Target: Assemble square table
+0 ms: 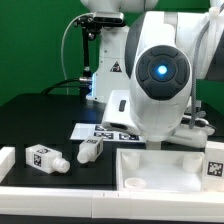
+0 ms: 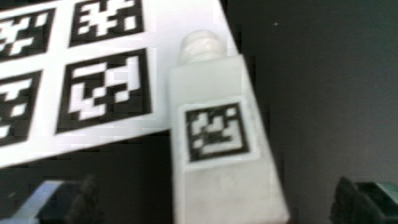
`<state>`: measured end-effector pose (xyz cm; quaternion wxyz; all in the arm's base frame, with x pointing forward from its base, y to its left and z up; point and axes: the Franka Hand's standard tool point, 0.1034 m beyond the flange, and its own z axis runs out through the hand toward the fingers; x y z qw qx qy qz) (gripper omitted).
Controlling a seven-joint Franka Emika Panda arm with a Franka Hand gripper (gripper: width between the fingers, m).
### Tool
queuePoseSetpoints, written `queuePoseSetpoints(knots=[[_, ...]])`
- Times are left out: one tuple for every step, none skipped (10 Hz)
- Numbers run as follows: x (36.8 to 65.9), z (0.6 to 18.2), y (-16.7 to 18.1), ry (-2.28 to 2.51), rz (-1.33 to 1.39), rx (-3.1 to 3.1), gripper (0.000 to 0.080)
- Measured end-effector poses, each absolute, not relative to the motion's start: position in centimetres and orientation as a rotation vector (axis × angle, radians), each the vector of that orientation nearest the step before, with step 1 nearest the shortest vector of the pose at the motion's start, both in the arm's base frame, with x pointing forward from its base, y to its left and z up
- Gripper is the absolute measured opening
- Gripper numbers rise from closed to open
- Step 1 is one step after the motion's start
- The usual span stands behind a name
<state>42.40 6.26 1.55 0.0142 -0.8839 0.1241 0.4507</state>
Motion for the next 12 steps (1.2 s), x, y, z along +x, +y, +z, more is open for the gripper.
queuePoseSetpoints(knots=[[42.1, 1.2, 6.8, 0.401, 1.418, -2.744, 0.0649], [41.7, 0.9, 6.9, 0.419, 1.435, -2.735, 0.0649], [41.5, 0.7, 6.7, 0.433, 1.449, -2.729, 0.0649], [41.6, 0.7, 6.5, 0.432, 1.446, -2.736, 0.0649], [41.6, 0.7, 6.5, 0.433, 1.445, -2.736, 0.0517], [41.6, 0.7, 6.4, 0.435, 1.445, -2.735, 0.0517], [41.6, 0.7, 6.3, 0.438, 1.444, -2.734, 0.0379], [41.7, 0.7, 6.3, 0.439, 1.44, -2.735, 0.0283], [42.0, 1.1, 6.2, 0.433, 1.423, -2.74, 0.0283], [43.0, 3.1, 5.7, 0.432, 1.435, -2.713, 0.0284], [44.9, 5.6, 5.1, 0.442, 1.415, -2.698, 0.0284], [47.3, 7.8, 4.4, 0.444, 1.339, -2.714, 0.0284]])
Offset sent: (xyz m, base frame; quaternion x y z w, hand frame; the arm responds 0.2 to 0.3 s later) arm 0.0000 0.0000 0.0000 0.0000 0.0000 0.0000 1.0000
